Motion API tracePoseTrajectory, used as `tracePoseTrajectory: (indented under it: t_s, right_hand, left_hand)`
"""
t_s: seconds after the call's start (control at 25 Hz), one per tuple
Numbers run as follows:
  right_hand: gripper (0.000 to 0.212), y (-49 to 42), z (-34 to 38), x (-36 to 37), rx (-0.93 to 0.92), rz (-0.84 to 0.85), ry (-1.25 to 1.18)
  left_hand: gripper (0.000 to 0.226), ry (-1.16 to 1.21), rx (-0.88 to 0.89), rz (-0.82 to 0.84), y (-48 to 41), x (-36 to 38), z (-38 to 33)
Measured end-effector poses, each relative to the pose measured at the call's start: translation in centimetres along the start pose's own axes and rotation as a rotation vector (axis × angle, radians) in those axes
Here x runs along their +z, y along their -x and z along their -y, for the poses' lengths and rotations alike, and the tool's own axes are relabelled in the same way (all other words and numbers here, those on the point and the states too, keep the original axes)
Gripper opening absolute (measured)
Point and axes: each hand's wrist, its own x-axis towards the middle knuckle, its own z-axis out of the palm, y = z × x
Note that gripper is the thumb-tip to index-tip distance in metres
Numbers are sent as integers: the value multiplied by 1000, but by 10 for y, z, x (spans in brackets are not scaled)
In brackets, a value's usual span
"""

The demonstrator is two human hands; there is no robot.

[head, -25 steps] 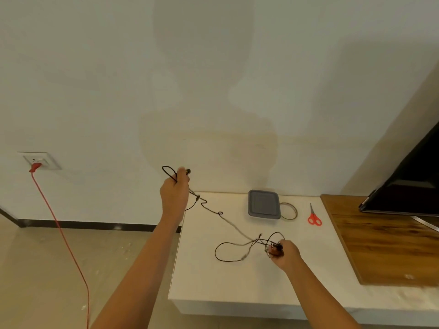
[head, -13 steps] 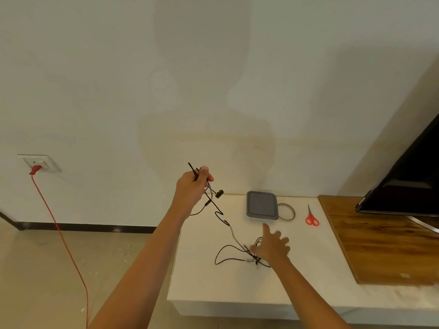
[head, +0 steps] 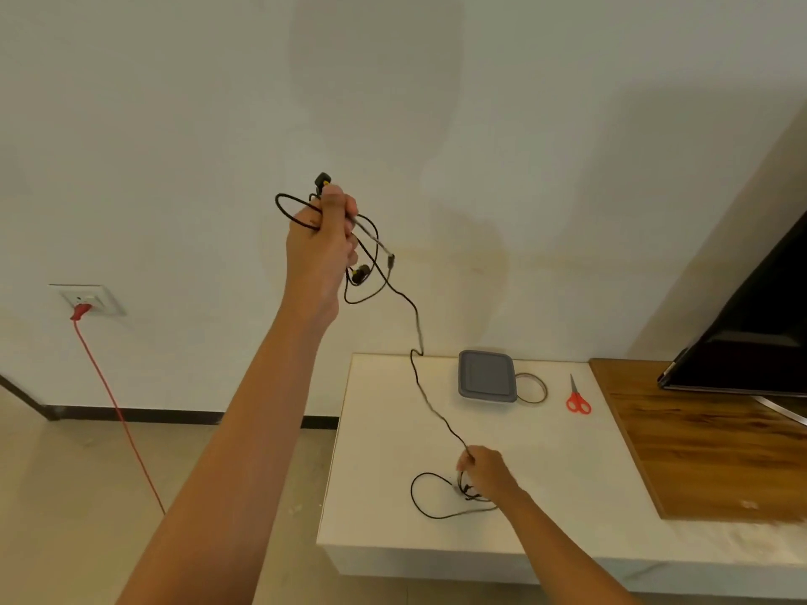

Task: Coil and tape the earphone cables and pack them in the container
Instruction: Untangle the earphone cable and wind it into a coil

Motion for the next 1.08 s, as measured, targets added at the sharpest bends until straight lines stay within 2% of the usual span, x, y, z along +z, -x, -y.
tracePoseTrajectory:
  t_s: [0.04,0.12,0.2,0.28,0.4,0.52,0.6,0.76,0.88,1.0,1.08]
  right_hand:
    - [32,2,6,-8,35,-48,-74]
    - [28,6,33,-30,62,-98,-374]
    - [26,8,66,-54,49,-51,-715]
    - [22,15,101,-75,33,-28,-909]
    - [17,32,142,-95,4,-22,-911]
    - [17,41,163,-104,-5,67,-865]
    - [20,44,167,-108,-57,68,-771]
    - [32,45,165,-102,-205,-59,-704]
    - [27,44,154,-90,-359,-127,-724]
    - [28,33,122,-74,-393,-179,-560]
    - [28,27,95,-60,-367,-144,-395]
  left_hand:
    - [39,-51,-25,2,-2,-3,3]
    - [37,-234,-139,44,1,-6,22]
    - [36,-462,-234,134,11,-5,49]
    - [40,-671,-236,286,27,-2,77]
    - [44,-785,-273,509,54,12,106]
    - [42,-693,-359,649,67,23,109]
    - [42,-593,-356,672,70,23,106]
    - [33,-573,-288,624,71,23,96]
    - [26,-706,-131,436,67,24,84]
    - [30,-396,-194,135,52,20,62]
    - [33,-200,-219,57,41,17,45]
